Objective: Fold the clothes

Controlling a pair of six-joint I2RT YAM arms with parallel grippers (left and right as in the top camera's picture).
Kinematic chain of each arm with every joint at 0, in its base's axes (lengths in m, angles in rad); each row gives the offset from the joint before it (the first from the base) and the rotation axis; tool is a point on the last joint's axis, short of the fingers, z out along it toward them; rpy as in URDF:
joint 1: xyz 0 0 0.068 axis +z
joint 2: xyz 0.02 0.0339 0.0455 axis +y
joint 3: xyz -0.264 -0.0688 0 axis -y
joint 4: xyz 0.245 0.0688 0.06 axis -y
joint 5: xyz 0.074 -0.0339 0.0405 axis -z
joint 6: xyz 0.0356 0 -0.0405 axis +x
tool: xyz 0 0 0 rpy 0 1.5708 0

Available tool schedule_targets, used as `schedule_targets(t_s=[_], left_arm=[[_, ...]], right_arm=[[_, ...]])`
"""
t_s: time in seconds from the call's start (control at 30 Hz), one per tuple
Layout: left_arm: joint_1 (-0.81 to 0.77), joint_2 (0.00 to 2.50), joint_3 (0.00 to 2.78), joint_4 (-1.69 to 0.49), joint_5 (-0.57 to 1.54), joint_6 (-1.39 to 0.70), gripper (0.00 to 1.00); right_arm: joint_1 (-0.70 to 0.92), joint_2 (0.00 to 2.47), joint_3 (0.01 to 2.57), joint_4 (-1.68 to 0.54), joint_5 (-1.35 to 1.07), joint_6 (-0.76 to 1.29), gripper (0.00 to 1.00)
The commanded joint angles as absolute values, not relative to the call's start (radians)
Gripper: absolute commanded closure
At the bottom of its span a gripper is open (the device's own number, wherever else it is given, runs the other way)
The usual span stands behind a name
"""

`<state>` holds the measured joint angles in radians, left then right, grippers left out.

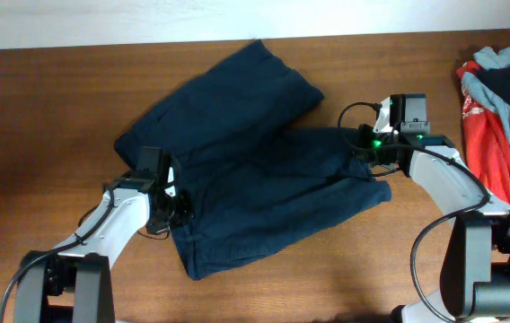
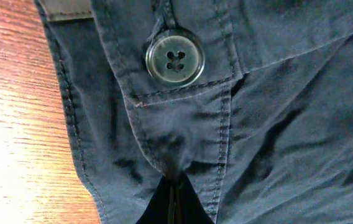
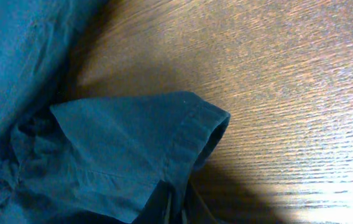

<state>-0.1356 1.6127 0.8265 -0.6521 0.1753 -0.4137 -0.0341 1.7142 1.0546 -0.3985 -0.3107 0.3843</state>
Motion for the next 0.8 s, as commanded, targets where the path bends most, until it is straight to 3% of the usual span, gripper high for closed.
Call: schedule_targets(t_s=[0.0, 0.33, 0.4, 0.47, 0.53, 0.77], left_arm=[[-0.124, 1.621, 0.815, -0.713, 0.118, -0.418, 0.99], [0.027, 1.621, 0.815, -0.840, 0.037, -0.410, 1.00], [0.029, 1.621, 0.815, -0.831, 0.037, -0.387, 1.00], [0.029, 1.621, 0.815, -0.828, 0.036, -0.387, 1.00], [0.029, 1.621, 0.815, -0.823, 0.037, -0.387, 1.00], [0.029, 1.621, 0.830, -0.821, -0.005, -0.342, 0.85]], right_arm=[[-0.041, 1.708, 1.066, -0.409, -0.266, 0.383, 0.94], [-0.041, 1.708, 1.066, -0.404, -0.146, 0.428, 0.94], [-0.041, 1.708, 1.066, -0.405, -0.146, 0.428, 0.74], [-0.041, 1.708, 1.066, -0.406, -0.150, 0.427, 0.64], [-0.041, 1.708, 1.066, -0.410, -0.150, 0.427, 0.45], [-0.041, 1.708, 1.066, -0.467, -0.265, 0.415, 0.37]])
